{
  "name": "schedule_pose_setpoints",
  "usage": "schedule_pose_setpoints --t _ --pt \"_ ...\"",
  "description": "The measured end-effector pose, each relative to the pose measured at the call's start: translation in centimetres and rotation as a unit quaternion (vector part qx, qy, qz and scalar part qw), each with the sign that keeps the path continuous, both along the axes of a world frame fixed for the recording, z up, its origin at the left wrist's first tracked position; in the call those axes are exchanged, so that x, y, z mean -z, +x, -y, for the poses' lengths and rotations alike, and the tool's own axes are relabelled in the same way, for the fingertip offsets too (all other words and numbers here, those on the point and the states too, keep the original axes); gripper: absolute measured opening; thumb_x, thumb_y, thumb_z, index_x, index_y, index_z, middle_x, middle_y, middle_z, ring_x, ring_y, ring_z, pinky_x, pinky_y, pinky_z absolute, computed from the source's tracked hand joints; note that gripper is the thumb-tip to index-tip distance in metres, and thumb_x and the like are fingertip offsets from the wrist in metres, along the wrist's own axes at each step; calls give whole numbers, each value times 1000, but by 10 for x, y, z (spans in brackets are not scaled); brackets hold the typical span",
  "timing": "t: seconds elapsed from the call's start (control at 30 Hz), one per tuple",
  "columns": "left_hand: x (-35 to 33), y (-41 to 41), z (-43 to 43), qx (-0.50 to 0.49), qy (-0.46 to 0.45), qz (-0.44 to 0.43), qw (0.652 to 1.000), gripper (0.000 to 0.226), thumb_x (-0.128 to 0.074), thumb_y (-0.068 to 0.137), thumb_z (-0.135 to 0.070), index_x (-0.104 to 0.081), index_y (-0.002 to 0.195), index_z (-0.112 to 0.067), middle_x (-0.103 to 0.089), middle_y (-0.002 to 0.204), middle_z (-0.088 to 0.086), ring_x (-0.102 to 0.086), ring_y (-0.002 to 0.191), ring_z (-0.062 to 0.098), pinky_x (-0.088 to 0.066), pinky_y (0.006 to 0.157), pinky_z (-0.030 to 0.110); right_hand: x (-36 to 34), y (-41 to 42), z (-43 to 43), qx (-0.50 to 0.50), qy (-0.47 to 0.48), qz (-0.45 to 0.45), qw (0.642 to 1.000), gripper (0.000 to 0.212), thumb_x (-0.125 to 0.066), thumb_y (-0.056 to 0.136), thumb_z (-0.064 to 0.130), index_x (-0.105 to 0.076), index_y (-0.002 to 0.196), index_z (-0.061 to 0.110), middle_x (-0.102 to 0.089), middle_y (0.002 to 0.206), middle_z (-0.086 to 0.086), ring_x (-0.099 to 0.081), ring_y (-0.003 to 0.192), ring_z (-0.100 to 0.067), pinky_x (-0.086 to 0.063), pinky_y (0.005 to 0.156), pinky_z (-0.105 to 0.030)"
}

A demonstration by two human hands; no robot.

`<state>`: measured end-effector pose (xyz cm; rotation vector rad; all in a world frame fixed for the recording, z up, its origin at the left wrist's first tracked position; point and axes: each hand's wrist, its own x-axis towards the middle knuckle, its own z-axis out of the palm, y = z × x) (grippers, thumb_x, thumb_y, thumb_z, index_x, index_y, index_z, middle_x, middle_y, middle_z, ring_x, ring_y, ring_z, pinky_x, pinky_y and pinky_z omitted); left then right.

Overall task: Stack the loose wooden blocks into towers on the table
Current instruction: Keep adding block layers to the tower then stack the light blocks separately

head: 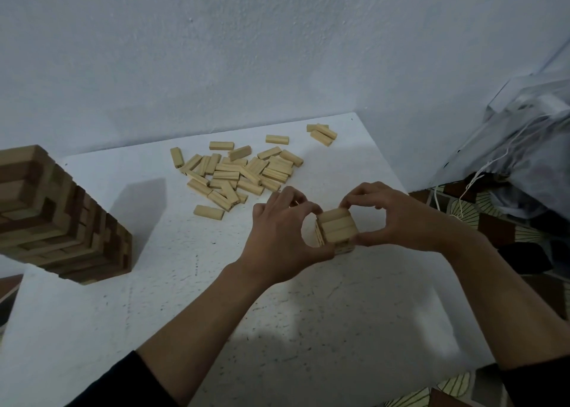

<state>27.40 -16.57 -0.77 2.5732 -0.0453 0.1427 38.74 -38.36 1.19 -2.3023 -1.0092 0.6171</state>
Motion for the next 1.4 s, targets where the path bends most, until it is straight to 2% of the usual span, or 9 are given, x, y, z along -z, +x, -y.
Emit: schedule_pose_setpoints --t 0.17,0.57,1.2,1.4 --pt "-2 1 0 0 -2 -12 1000 60 -74 72 -62 -64 122 -31 -41 112 -11 -41 111 10 -28 94 35 -1 1 -2 0 4 4 1000 50 -84 77 35 -61 122 38 -54 121 23 -41 119 3 -33 88 -14" --pt "0 1 -1 3 -12 -20 1000 58 -78 71 -59 -65 121 -32 -41 111 -12 -43 109 11 -26 91 33 4 1 -2 18 36 -13 999 48 -89 73 28 -68 115 35 -64 114 20 -55 110 -2 -41 85 -22" --pt "3 1 -3 4 -15 -12 1000 63 -78 69 -61 -65 123 -33 -44 114 -11 -45 108 10 -30 91 35 4 -1 0 21 46 -10 999 49 -89 73 28 -69 117 34 -66 114 23 -57 111 0 -41 87 -23" --pt "4 1 -5 7 -13 -17 1000 72 -78 69 -64 -62 131 -32 -45 117 -12 -45 111 9 -34 97 37 4 -1 2 32 37 -6 999 66 -90 68 36 -63 128 34 -65 120 25 -55 115 4 -43 88 -21"
